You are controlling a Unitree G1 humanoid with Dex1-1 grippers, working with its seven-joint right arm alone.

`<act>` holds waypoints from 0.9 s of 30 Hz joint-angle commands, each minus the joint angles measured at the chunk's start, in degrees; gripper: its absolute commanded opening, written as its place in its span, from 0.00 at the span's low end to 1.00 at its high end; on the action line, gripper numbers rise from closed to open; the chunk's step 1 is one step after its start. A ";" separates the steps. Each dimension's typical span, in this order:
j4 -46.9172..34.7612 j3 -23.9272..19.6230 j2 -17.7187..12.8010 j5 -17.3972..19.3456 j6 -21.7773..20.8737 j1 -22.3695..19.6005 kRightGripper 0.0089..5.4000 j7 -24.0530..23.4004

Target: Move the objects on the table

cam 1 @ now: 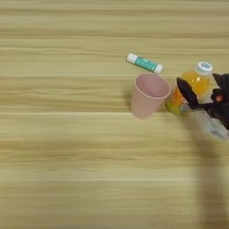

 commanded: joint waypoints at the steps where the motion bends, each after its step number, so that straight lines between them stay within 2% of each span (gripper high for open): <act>1: -0.60 -0.01 -2.88 -0.71 -2.47 -4.25 0.99 -0.30; 20: 4.65 1.77 -2.39 -0.89 -3.80 -7.24 0.99 -0.05; 23: 5.45 1.97 -2.33 -1.18 -4.15 -7.44 0.90 -0.13; 27: 5.79 1.99 -2.31 -1.33 -4.49 -7.46 0.82 -0.28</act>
